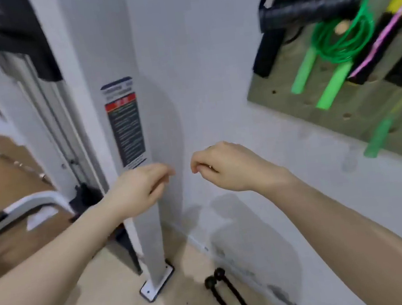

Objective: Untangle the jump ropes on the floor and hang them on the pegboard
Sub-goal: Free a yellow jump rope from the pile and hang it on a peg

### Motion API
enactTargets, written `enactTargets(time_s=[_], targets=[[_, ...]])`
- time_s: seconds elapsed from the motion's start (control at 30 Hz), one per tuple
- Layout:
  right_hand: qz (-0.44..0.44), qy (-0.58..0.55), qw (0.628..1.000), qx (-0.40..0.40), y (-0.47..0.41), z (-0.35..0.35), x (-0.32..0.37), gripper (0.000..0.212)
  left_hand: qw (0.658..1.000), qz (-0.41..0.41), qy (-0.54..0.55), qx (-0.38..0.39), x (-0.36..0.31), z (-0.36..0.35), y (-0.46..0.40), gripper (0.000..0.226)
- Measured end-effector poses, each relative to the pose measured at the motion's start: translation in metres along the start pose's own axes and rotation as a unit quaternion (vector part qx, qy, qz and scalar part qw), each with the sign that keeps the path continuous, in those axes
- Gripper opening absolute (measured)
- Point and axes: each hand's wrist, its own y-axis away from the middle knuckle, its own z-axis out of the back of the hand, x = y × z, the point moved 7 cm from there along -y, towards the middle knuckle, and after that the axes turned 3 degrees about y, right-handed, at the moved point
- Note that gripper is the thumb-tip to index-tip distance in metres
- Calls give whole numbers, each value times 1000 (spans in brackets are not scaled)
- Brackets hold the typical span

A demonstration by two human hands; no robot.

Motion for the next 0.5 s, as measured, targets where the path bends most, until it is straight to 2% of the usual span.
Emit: enactTargets(time_s=[0.07,0.13,0.27,0.37,0.5], targets=[[68,-33,993,88,-27,-64,61,22,993,101,-10,67,50,-17,81,52],[144,-45,973,174,-45,-121,130,22,974,199,-5,111,89,-24,163,37],[267,-67,927,254,-63,-193,263,24,905,394,13,160,134,-24,316,32],[354,-46,886,297,-64,-224,352,27,856,495,57,137,142,-17,412,31],[413,-36,849,327,-65,-245,446,28,790,599,121,52,141,-4,512,31]])
